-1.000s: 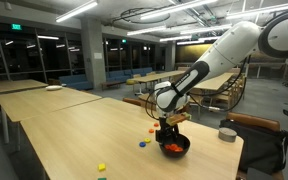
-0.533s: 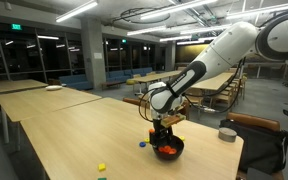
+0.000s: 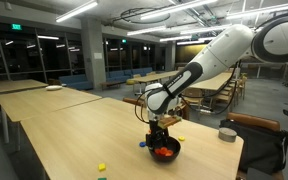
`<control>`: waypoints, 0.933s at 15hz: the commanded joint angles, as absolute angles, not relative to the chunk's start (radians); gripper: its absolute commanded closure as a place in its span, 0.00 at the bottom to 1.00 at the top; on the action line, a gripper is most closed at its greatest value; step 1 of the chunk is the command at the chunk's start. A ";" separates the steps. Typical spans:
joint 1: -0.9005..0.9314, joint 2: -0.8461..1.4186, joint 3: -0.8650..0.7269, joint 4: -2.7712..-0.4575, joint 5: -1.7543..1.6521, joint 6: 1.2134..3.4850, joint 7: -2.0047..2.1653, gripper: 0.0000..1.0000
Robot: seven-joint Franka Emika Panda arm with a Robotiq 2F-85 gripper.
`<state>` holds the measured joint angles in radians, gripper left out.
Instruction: Pick up the yellow, blue and orange objects from the table and put them in the bowl
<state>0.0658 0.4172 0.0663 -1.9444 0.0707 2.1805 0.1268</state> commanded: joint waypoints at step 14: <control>-0.004 0.016 -0.087 -2.254 -0.061 2.252 0.433 0.00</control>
<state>0.0280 0.0936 -0.0691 -2.1504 -0.0273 2.1985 0.3554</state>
